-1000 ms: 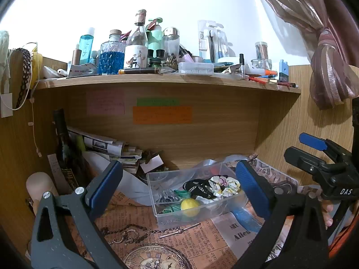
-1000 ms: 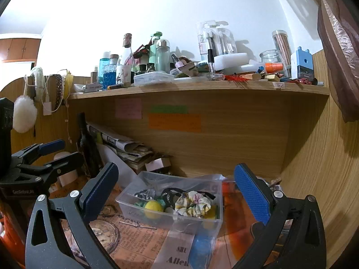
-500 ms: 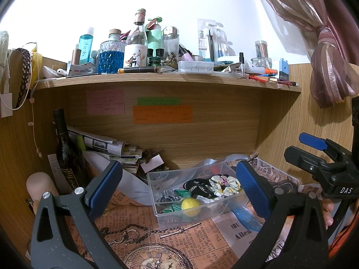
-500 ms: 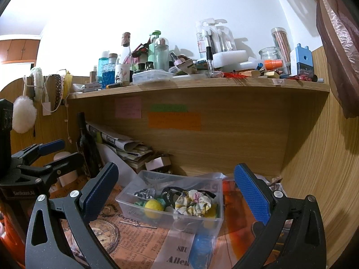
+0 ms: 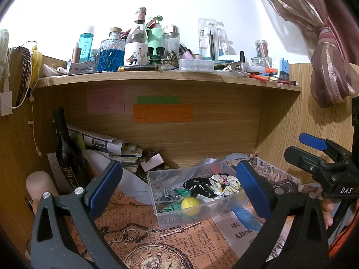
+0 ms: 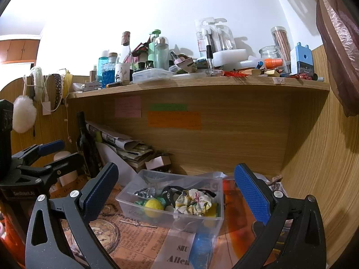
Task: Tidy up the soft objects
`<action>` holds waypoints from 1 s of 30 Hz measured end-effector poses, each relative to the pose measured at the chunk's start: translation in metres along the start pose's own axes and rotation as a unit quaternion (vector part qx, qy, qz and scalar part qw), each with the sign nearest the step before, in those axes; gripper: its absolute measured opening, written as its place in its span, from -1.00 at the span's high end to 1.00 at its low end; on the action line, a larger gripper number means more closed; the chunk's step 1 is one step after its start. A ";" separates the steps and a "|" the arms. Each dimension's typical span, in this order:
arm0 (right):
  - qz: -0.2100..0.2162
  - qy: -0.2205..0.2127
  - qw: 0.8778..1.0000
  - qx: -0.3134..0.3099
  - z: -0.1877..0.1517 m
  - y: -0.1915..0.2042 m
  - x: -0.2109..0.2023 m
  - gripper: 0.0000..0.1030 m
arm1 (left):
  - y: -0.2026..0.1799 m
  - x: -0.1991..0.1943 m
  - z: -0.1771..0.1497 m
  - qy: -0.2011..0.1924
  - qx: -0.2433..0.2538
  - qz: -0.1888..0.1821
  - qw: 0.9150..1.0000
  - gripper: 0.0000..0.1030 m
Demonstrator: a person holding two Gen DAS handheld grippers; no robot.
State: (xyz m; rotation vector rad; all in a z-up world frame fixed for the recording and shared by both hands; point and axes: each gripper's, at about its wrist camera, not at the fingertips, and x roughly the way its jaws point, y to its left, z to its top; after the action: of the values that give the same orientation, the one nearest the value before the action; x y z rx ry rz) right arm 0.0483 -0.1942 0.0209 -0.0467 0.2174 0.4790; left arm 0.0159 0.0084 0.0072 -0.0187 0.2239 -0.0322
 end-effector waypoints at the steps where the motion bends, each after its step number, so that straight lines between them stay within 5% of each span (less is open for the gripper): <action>1: 0.000 0.000 1.000 0.000 0.000 0.000 0.000 -1.00 | 0.000 0.000 0.000 0.000 0.000 0.000 1.000 -1.00; 30: -0.007 0.009 1.000 0.002 -0.003 0.005 0.004 -1.00 | 0.002 0.005 -0.003 0.010 -0.012 -0.017 1.000 -1.00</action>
State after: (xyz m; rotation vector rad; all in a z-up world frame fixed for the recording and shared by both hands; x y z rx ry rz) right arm 0.0488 -0.1885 0.0169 -0.0491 0.2355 0.4638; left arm 0.0198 0.0103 0.0035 -0.0461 0.2447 -0.0627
